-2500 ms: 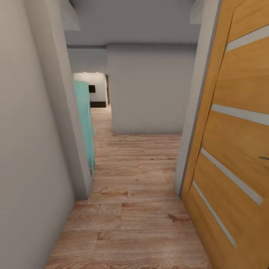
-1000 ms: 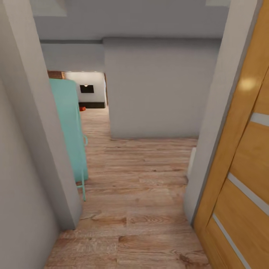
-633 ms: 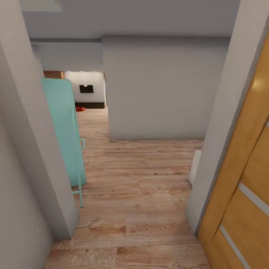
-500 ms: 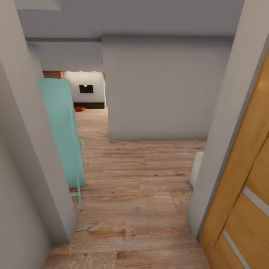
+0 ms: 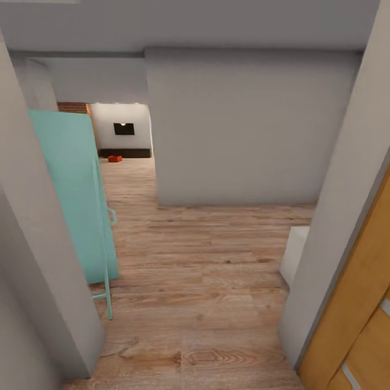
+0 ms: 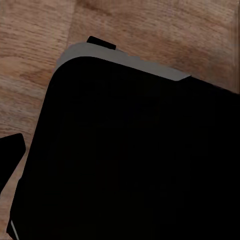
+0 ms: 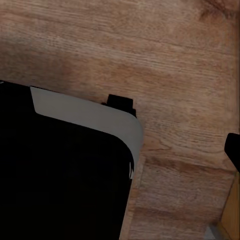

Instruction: Move the two storage containers from the living room to the garage. In the garage, place one container on the floor and stack the other container on top of it (either order is fine).

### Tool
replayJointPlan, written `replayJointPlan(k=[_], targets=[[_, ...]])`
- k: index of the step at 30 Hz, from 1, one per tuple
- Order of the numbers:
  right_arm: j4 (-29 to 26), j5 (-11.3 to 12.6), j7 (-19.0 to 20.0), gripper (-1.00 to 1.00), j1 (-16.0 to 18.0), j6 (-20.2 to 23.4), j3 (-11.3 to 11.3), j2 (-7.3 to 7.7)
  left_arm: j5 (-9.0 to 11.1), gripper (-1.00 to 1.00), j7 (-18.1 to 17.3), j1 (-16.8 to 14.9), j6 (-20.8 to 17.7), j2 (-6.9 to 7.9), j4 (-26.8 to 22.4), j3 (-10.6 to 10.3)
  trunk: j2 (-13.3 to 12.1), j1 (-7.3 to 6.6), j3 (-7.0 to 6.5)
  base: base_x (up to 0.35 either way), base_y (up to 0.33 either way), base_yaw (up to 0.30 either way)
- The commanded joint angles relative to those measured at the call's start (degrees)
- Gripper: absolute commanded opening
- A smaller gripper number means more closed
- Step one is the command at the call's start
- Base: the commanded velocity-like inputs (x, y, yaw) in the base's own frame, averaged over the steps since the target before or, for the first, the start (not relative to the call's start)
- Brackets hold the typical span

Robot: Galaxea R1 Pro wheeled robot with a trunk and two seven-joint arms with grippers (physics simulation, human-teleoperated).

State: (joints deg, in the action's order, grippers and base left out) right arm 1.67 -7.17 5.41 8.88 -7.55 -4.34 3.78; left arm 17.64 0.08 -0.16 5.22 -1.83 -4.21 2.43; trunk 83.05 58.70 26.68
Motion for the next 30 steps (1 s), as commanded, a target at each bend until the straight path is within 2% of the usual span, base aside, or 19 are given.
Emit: replayJointPlan(k=[1,14,30], targets=[[0.2,-0.2,0.0,1.0,0.1,-0.3,-0.4,0.01,0.1,1.0,0.0,0.0,0.1,-0.02,0.0,0.2,0.0,0.03,0.05,0.324,0.0,0.0],[0.2,0.0,0.0,1.0,0.1,0.0,0.1,0.0,0.2,1.0,0.0,0.0,0.2,-0.02,0.0,0.3,0.0,0.03,0.05,0.324,0.0,0.0],[0.2,-0.4,0.1,1.0,0.1,-0.2,-0.4,0.17,0.4,1.0,0.0,0.0,0.1,0.07,0.1,0.3,0.0,0.03,0.05,0.323,0.0,0.0]])
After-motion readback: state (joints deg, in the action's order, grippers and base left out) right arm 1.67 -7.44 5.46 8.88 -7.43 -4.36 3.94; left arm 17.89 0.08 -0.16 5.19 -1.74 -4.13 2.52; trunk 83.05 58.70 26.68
